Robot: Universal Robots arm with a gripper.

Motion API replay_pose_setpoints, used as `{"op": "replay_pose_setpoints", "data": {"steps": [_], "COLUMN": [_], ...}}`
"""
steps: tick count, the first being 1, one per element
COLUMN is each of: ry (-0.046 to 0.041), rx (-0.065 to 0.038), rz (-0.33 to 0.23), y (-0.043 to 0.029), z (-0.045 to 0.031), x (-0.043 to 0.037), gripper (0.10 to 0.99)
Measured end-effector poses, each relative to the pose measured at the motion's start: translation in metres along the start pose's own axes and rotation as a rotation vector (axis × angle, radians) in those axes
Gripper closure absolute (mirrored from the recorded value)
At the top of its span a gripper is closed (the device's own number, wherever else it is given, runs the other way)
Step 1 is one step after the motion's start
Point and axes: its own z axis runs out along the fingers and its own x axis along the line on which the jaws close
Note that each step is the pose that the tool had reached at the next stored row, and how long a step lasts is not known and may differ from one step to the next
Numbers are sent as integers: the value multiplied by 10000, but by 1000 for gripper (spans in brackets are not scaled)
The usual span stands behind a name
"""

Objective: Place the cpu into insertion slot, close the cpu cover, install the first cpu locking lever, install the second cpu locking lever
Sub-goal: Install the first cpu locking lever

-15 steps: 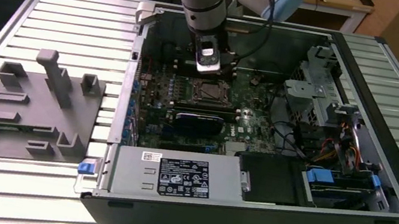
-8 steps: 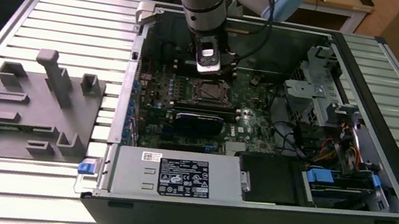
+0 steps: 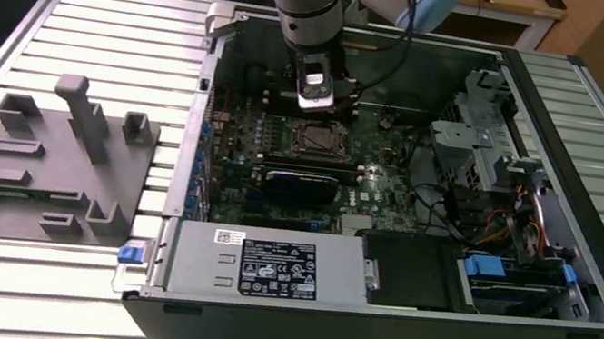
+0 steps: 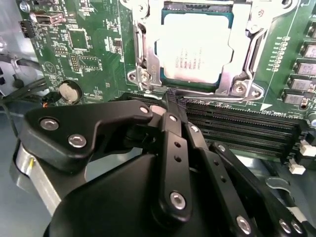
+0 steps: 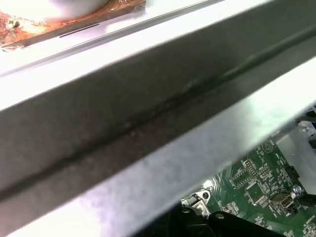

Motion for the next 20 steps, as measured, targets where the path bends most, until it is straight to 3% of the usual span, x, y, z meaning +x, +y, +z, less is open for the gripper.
{"op": "replay_pose_setpoints", "data": {"steps": [8,20], "ry": [3,2], "rx": [-1,0], "rz": [0,0], "y": [8,-17], "z": [-31,-3], "x": [-7,-11], "gripper": [980,980]}}
